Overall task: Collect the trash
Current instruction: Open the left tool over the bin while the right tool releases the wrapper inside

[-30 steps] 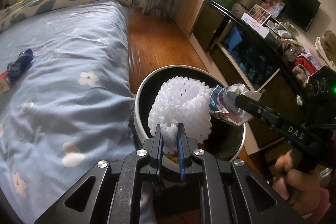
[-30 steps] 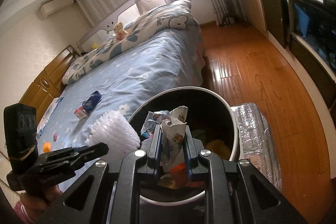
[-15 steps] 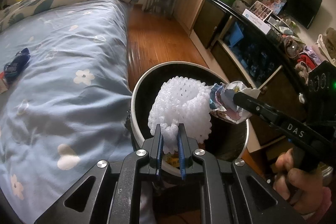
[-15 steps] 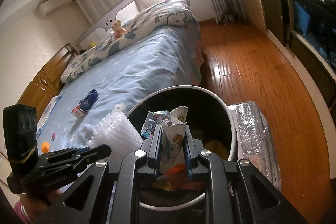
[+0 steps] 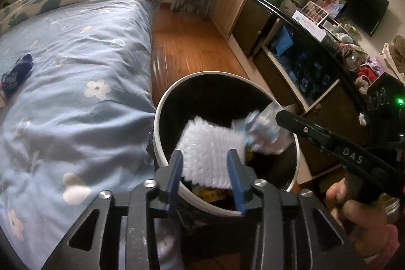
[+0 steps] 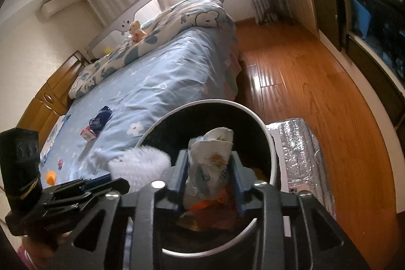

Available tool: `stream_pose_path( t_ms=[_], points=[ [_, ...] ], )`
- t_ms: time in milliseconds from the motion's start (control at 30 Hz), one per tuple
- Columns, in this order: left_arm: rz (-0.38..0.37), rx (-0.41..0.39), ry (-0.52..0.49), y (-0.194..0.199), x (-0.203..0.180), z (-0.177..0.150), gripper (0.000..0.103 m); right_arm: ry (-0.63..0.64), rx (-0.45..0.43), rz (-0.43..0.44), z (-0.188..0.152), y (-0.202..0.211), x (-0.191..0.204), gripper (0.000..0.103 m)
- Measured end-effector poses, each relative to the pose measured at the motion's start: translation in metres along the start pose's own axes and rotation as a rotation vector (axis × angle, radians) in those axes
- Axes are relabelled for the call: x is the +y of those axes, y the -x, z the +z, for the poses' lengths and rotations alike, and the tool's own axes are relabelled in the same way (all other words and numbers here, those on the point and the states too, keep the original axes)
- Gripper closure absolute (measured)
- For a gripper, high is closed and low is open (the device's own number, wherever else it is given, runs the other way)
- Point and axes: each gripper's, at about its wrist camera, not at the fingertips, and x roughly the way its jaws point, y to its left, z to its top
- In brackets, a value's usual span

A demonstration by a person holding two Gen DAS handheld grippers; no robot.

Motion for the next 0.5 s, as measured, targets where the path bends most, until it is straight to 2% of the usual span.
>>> stream_pose_path(
  t_ms=[33,67,133,500],
  points=[
    [0.0,-0.005,0.003,0.002,0.001,-0.001,0.058,-0.004,-0.001,0.004,0.0,0.0,0.0,0.05],
    [0.0,-0.01,0.007,0.003,0.003,-0.002,0.056,-0.006,-0.004,0.007,0.0,0.001,0.0,0.047],
    [0.001,-0.018,0.018,0.006,0.007,-0.004,0.054,-0.002,-0.006,0.006,0.0,0.002,0.001,0.047],
    [0.035,-0.059,0.14,0.036,0.051,-0.029,0.049,0.046,-0.011,0.036,-0.001,0.001,0.029,0.03]
  ],
)
